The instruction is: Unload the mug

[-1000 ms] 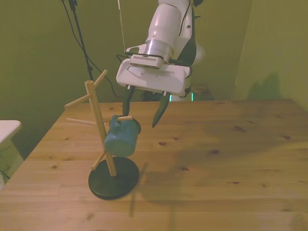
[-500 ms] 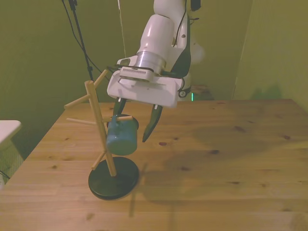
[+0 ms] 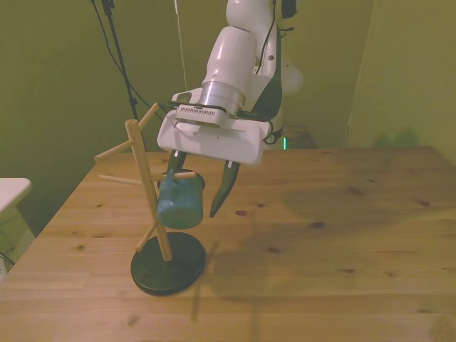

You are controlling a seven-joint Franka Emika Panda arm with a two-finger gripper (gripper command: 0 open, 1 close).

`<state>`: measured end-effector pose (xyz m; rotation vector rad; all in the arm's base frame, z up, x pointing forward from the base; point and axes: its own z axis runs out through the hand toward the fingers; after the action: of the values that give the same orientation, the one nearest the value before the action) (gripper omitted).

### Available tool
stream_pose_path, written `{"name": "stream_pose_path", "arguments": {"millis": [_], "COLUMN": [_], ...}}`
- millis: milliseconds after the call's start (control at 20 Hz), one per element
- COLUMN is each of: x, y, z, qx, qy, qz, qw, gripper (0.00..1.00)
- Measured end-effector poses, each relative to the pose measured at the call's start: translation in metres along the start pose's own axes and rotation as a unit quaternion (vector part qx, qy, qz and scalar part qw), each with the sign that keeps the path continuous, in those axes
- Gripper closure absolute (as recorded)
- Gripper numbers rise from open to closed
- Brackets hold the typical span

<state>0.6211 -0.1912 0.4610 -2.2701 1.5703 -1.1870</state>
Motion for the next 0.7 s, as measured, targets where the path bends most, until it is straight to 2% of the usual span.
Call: {"name": "stream_pose_path", "arguments": {"millis": [700], "x": [-0.0100], "y": [-0.0037], "z": [-0.0062], "qx": [0.005], "qy": [-0.010], "qz": [0.005], "qw": [0.9999], "gripper": [1.00]}}
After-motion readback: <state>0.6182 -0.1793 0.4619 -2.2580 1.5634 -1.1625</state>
